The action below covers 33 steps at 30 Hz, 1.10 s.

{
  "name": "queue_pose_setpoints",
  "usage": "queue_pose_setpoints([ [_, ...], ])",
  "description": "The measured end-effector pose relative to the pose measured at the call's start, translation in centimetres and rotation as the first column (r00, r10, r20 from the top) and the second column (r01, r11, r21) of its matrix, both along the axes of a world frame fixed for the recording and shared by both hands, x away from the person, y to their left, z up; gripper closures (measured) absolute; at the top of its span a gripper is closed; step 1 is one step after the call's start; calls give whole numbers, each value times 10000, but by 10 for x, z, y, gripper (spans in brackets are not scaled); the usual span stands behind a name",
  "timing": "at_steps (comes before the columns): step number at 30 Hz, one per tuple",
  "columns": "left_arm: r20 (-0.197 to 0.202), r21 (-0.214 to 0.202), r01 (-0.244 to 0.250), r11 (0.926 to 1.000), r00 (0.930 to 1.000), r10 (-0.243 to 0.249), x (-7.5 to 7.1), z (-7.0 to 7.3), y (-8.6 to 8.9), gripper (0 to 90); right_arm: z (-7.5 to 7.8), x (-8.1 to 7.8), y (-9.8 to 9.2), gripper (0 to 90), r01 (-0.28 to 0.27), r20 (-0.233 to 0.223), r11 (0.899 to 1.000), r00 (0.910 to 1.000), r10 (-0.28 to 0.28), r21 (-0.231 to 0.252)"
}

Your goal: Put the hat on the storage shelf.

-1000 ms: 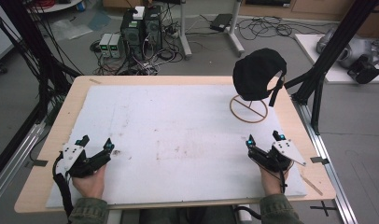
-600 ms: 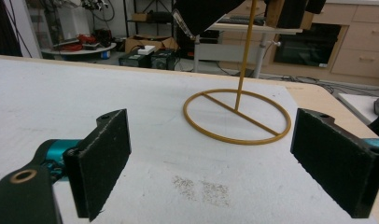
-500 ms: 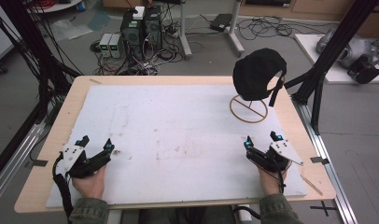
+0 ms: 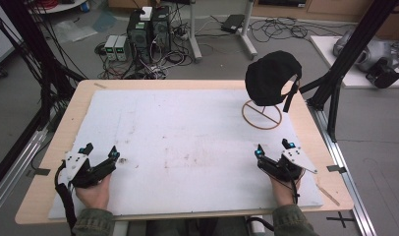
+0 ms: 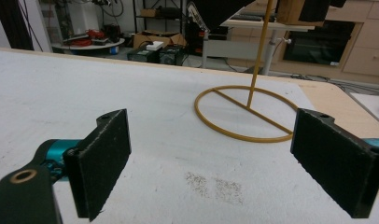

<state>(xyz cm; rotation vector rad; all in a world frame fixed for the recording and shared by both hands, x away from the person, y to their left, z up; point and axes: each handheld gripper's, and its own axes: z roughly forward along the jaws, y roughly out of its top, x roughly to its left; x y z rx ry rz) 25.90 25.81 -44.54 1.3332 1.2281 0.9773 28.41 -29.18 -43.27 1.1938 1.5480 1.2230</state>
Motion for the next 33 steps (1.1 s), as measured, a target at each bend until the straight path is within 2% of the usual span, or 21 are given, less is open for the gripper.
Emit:
queue_pose_setpoints([
  [11, 27, -51, 20, 10000, 10000, -20, 1, 0, -1, 173, 0, -1, -2, 114, 6, -69, 9999, 10000, -5, 144],
  [33, 14, -55, 25, 10000, 10000, -25, 2, 0, -1, 173, -2, -2, -3, 114, 18, -89, 9999, 10000, -17, 140],
])
